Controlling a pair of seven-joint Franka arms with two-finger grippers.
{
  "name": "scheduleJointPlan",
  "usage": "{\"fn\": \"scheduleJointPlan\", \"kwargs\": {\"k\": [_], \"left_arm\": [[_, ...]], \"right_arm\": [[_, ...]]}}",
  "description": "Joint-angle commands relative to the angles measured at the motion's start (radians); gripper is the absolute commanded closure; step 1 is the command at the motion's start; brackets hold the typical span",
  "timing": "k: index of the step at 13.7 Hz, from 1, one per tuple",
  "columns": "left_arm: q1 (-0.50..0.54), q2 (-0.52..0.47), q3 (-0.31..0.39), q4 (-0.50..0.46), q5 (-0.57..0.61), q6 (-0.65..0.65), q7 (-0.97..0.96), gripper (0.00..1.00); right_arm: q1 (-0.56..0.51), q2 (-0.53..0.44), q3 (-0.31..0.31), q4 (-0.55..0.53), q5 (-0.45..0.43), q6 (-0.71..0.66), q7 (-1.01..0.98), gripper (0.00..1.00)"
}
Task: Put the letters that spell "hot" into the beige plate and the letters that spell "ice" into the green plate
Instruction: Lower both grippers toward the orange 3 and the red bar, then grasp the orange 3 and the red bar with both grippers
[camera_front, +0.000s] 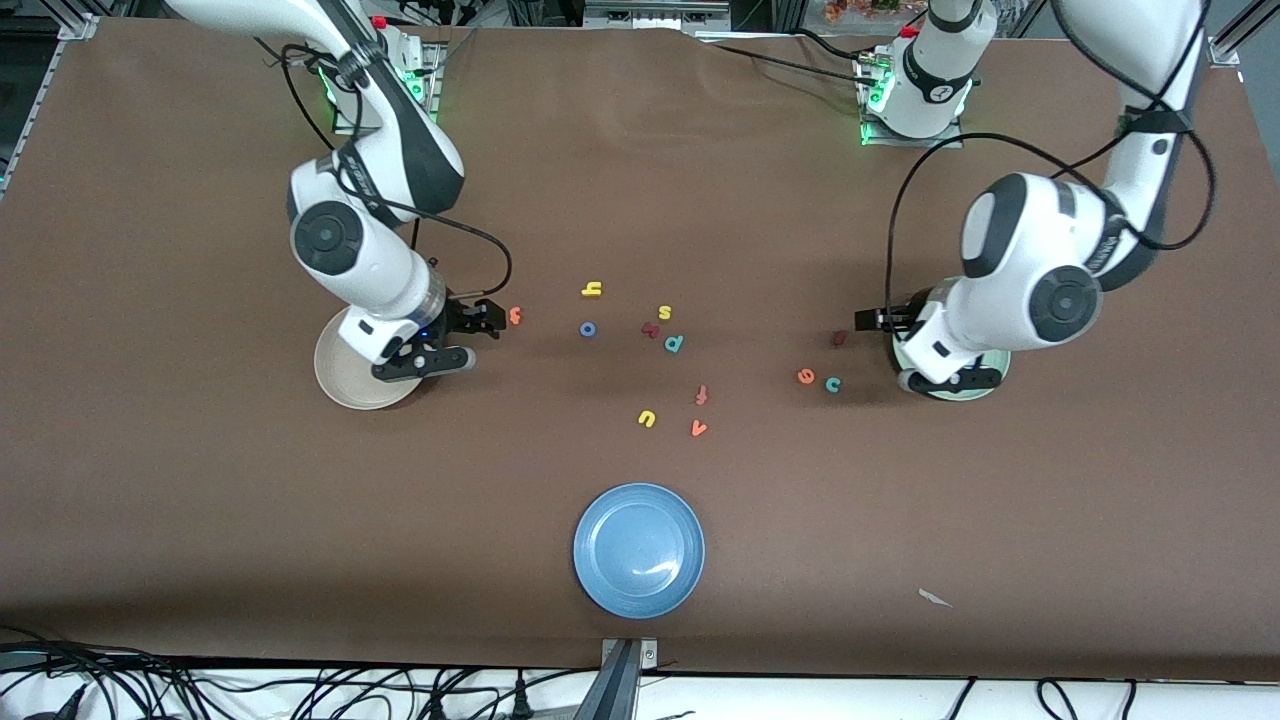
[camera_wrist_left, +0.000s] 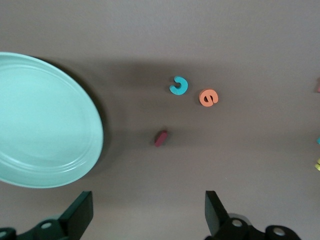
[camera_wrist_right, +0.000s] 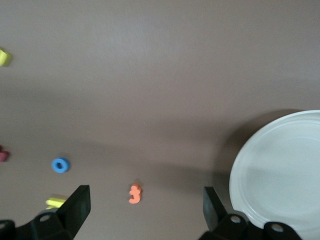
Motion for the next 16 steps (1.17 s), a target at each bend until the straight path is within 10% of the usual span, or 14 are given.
{"fn": "scheduleJointPlan", "kwargs": {"k": [1, 5, 16], "left_arm": [[-0.024, 0.007, 0.005, -0.060, -0.025, 0.086, -0.032, 0.06], [-0.032, 0.090, 0.005, -0.057, -0.025, 0.147, -0.040, 0.27], [-0.061, 0.199, 0.004, -0.053, -0.027, 0.251, -0.078, 0.43]], "right_arm": [[0.037, 0.056, 0.007, -0.026, -0.039, 0.092, 0.089, 0.00], [0.064, 0.027, 0.007, -0.152, -0.056, 0.186, 0.120, 0.00], [0.103, 0.048, 0.007, -0.327, -0.070, 0.455, 0.183, 0.06]]}}
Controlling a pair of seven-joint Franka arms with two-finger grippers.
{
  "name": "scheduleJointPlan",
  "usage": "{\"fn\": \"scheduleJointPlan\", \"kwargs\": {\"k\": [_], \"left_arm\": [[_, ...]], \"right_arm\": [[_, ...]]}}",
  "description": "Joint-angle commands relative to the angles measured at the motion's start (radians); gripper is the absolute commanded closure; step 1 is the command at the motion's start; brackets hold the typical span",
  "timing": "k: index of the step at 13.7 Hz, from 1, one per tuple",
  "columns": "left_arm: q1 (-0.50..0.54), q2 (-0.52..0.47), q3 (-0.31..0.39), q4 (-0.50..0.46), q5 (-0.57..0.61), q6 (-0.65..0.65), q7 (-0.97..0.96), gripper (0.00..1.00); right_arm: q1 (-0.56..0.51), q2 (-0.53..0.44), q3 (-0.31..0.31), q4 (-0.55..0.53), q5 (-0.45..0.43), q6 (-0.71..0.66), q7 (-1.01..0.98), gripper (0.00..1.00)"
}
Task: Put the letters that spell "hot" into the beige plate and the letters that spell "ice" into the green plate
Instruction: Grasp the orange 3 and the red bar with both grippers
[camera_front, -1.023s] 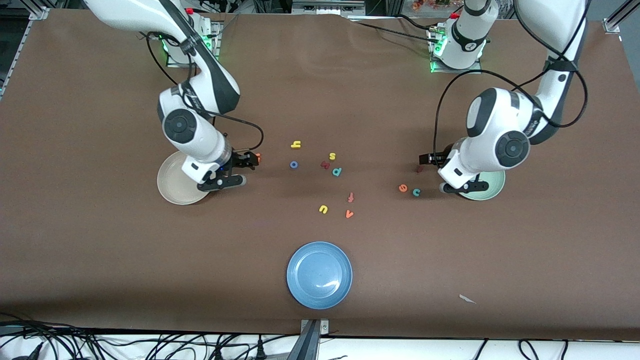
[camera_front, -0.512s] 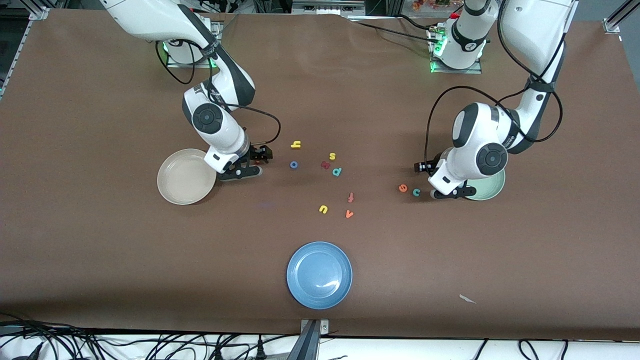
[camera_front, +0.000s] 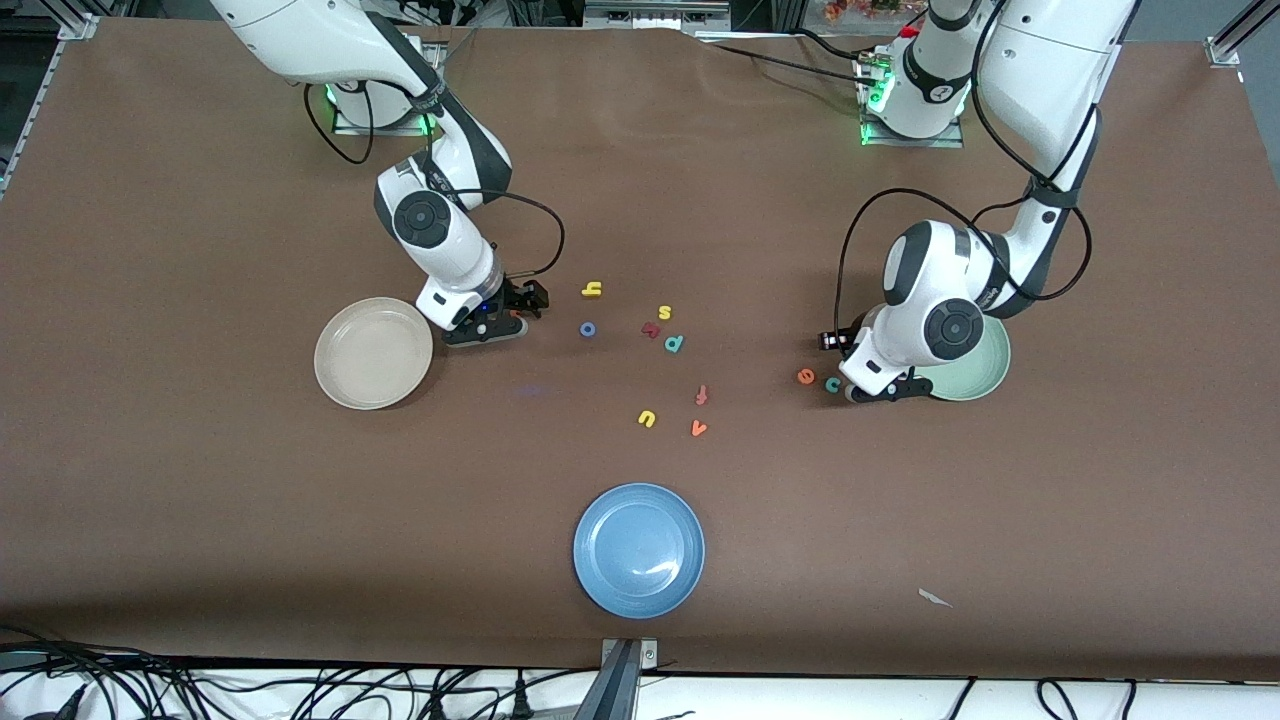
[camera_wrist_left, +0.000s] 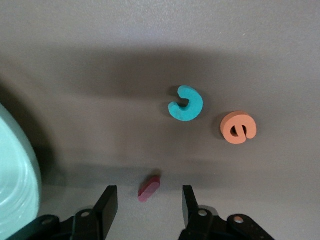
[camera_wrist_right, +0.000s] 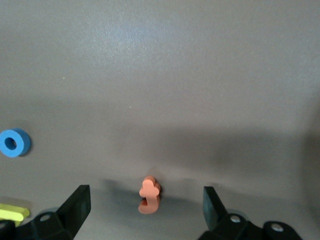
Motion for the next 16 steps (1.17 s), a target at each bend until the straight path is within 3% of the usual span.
{"fn": "scheduleJointPlan", "kwargs": {"k": [1, 7, 11, 12, 16], "left_arm": [[-0.017, 0.013, 0.008, 0.007, -0.027, 0.006, -0.005, 0.43], [-0.025, 0.026, 0.008, 0.003, -0.025, 0.006, -0.007, 0.44], [-0.025, 0.032, 0.008, 0.003, -0.025, 0.006, -0.007, 0.48], [-0.025, 0.033, 0.008, 0.003, -0.025, 0.006, -0.007, 0.48], [-0.026, 0.040, 0.008, 0.003, -0.025, 0.006, -0.009, 0.54]], "right_arm": [[0.013, -0.018, 0.003, -0.046, -0.021, 0.044, 0.041, 0.14], [0.015, -0.017, 0.003, -0.044, -0.041, 0.045, 0.041, 0.52], [0.015, -0.017, 0.003, -0.044, -0.044, 0.044, 0.038, 0.95], [0.013, -0.017, 0.003, -0.044, -0.044, 0.044, 0.035, 1.00], [-0.005, -0.099, -0.002, -0.035, -0.047, -0.045, 0.000, 1.00]]}}
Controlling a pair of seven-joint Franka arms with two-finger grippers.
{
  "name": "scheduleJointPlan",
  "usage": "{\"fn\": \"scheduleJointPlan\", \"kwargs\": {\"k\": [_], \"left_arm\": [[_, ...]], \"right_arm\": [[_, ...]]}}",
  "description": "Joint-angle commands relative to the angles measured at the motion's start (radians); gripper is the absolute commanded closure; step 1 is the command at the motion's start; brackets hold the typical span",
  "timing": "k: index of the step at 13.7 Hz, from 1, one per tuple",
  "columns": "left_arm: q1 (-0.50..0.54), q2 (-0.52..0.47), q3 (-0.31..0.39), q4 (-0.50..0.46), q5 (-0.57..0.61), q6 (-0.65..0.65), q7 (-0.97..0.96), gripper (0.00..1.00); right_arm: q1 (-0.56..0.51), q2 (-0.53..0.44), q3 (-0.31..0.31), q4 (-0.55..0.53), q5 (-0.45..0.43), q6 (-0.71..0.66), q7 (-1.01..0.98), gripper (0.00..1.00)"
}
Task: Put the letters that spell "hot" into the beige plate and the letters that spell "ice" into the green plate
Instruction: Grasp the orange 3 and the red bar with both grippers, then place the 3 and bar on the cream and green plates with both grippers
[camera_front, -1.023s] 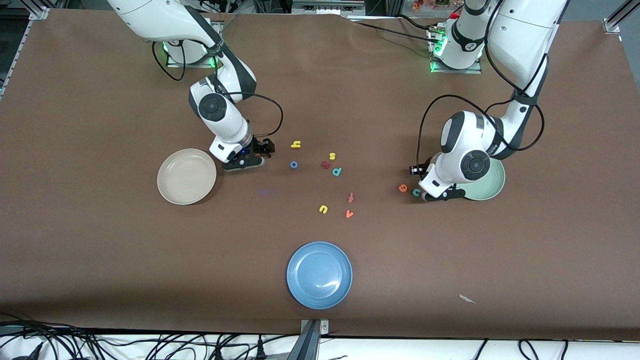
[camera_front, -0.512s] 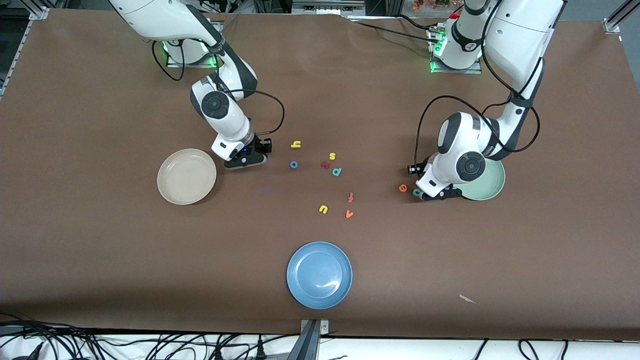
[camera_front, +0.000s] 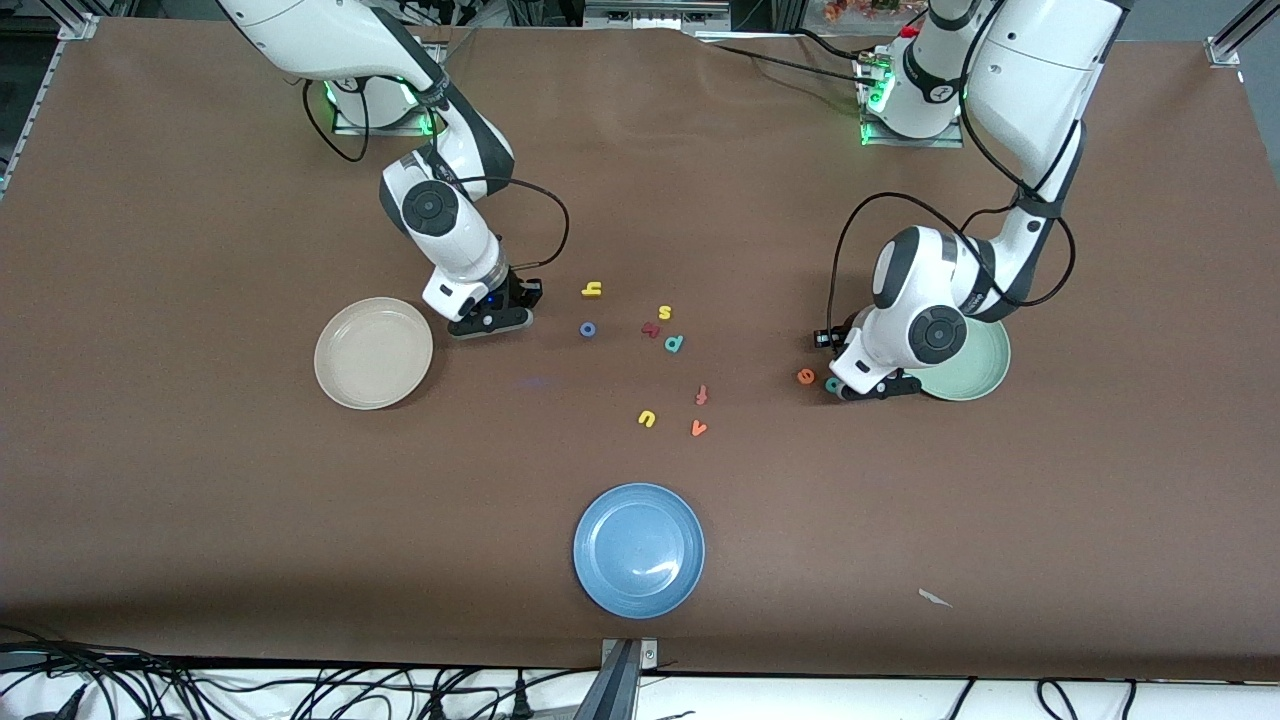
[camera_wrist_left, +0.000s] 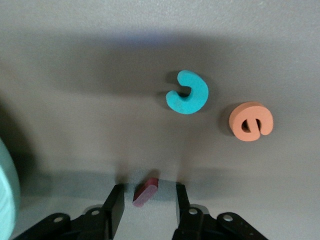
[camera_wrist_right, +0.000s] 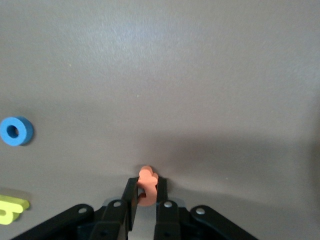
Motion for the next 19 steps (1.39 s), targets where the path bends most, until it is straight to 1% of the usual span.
{"fn": "scheduleJointPlan", "kwargs": {"k": [1, 2, 3, 4, 5, 7, 8, 9, 10, 11, 12, 13, 14, 15, 18, 19], "left_arm": [[-0.014, 0.004, 0.008, 0.003, -0.025, 0.006, -0.006, 0.55], [-0.014, 0.005, 0.008, 0.003, -0.025, 0.006, -0.006, 0.56], [-0.014, 0.005, 0.008, 0.003, -0.025, 0.006, -0.006, 0.60], [-0.014, 0.008, 0.008, 0.003, -0.025, 0.006, -0.006, 0.65], [-0.014, 0.010, 0.008, 0.003, -0.025, 0.006, -0.006, 0.67], [-0.014, 0.010, 0.008, 0.003, -0.025, 0.006, -0.006, 0.74], [-0.014, 0.010, 0.008, 0.003, -0.025, 0.006, -0.006, 0.80], [-0.014, 0.010, 0.008, 0.003, -0.025, 0.004, -0.006, 0.86], [-0.014, 0.010, 0.008, 0.004, -0.025, 0.003, -0.007, 0.88], [-0.014, 0.010, 0.008, 0.006, -0.025, 0.001, -0.007, 0.91], [-0.012, 0.008, 0.008, 0.007, -0.025, -0.002, -0.006, 0.93], [-0.012, 0.007, 0.008, 0.009, -0.025, -0.003, -0.006, 0.97], [-0.012, 0.005, 0.008, 0.009, -0.025, -0.005, -0.006, 1.00], [-0.012, 0.005, 0.008, 0.010, -0.025, -0.005, -0.006, 1.00], [-0.009, -0.004, 0.008, 0.014, -0.025, -0.008, -0.004, 1.00], [-0.003, -0.025, 0.008, 0.015, -0.024, -0.014, -0.003, 1.00]], "right_arm": [[-0.045, -0.123, 0.000, -0.006, -0.014, -0.141, -0.049, 1.00], [-0.076, -0.162, 0.000, -0.001, -0.011, -0.205, -0.093, 1.00], [-0.113, -0.199, 0.000, -0.001, -0.007, -0.247, -0.145, 1.00], [-0.159, -0.225, 0.002, -0.001, -0.005, -0.278, -0.207, 1.00], [-0.205, -0.237, 0.002, 0.000, -0.005, -0.305, -0.264, 1.00], [-0.289, -0.240, 0.000, 0.002, -0.002, -0.312, -0.408, 1.00], [-0.323, -0.237, 0.000, 0.002, -0.001, -0.312, -0.477, 1.00], [-0.354, -0.228, -0.003, 0.005, 0.002, -0.310, -0.531, 1.00], [-0.377, -0.215, -0.004, 0.003, 0.002, -0.301, -0.552, 1.00], [-0.383, -0.213, -0.006, 0.003, 0.004, -0.298, -0.553, 0.79], [-0.385, -0.213, -0.006, 0.003, 0.002, -0.298, -0.553, 0.55], [-0.385, -0.213, -0.009, 0.003, 0.004, -0.298, -0.553, 0.30], [-0.385, -0.213, -0.009, 0.003, 0.004, -0.298, -0.553, 0.26], [-0.385, -0.213, -0.009, 0.003, 0.005, -0.298, -0.548, 0.01], [-0.382, -0.220, -0.006, 0.003, 0.005, -0.304, -0.534, 0.00], [-0.382, -0.221, -0.003, 0.003, 0.007, -0.304, -0.528, 0.00]]}}
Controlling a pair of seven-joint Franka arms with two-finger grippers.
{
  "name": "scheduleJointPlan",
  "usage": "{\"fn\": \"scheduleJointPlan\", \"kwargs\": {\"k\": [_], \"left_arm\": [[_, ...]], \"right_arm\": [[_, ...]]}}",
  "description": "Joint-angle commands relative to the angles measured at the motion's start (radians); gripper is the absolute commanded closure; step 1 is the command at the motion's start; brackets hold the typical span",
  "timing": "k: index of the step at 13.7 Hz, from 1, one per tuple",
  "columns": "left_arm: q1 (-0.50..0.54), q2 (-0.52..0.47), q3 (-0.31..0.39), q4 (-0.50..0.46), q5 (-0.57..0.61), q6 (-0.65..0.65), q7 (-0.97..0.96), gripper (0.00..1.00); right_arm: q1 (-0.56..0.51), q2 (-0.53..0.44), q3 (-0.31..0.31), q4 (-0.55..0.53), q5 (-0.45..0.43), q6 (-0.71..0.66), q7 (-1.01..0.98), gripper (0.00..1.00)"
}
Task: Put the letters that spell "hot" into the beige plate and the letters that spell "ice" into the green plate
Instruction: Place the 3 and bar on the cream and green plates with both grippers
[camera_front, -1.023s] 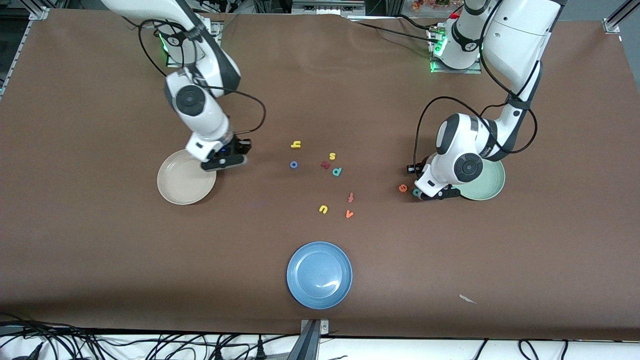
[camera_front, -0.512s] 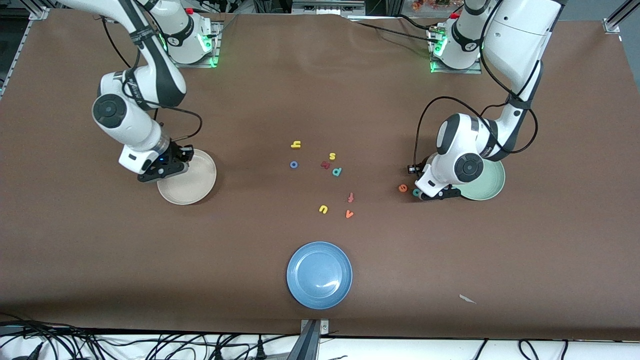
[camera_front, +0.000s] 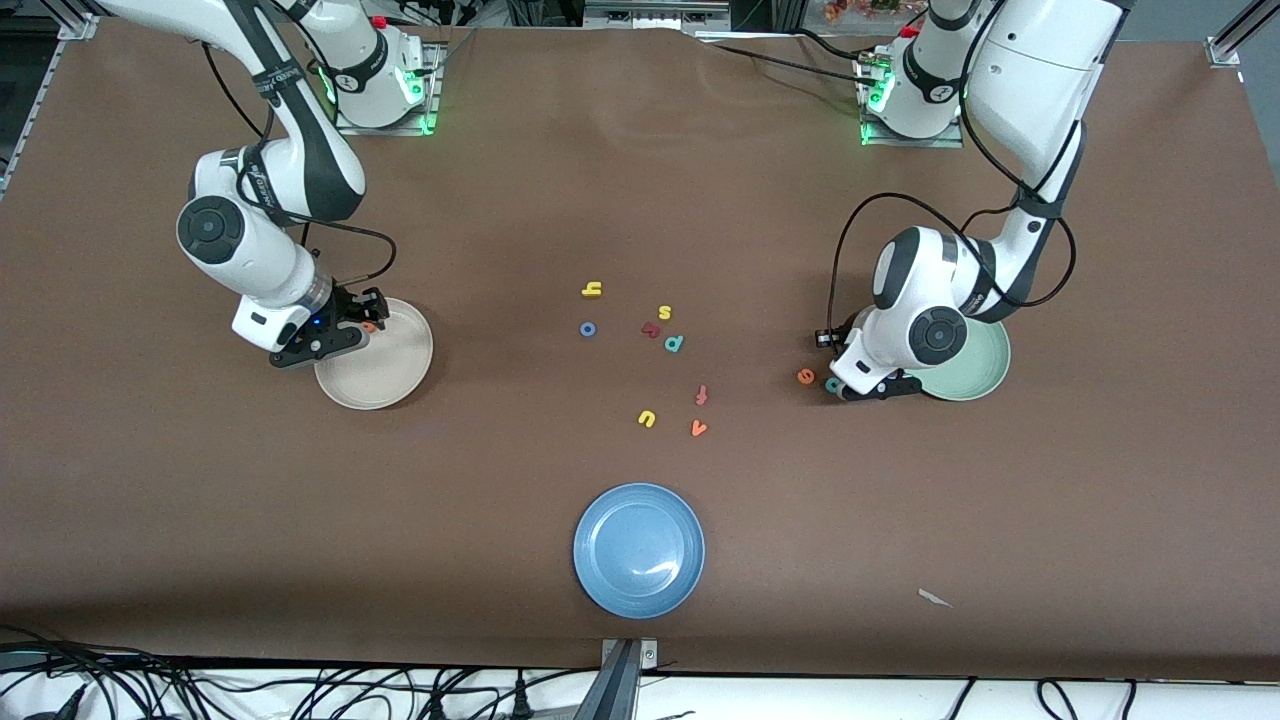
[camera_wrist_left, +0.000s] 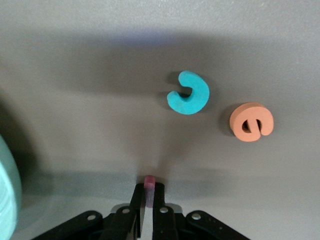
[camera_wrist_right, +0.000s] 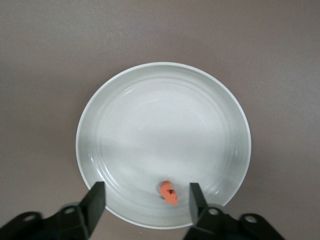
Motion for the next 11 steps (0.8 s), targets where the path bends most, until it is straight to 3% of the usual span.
{"fn": "scheduleJointPlan", "kwargs": {"k": [1, 4, 6, 10, 11], "left_arm": [[0.008, -0.050, 0.008, 0.026, -0.024, -0.060, 0.005, 1.00], [0.069, -0.079, 0.008, 0.178, -0.015, -0.346, 0.052, 1.00], [0.122, -0.088, 0.009, 0.252, -0.015, -0.485, 0.126, 1.00], [0.221, -0.111, 0.014, 0.247, 0.001, -0.519, 0.293, 1.00], [0.244, -0.104, 0.013, 0.247, 0.052, -0.515, 0.313, 1.00]], "right_arm": [[0.004, -0.014, 0.010, -0.008, 0.022, 0.002, 0.029, 0.00], [0.121, -0.003, 0.021, 0.018, 0.099, 0.008, 0.176, 0.00], [0.208, 0.016, 0.021, 0.054, 0.099, 0.007, 0.330, 0.00], [0.373, 0.095, 0.021, 0.130, 0.093, 0.039, 0.585, 0.00], [0.403, 0.125, 0.019, 0.155, 0.085, 0.057, 0.645, 0.00]]}}
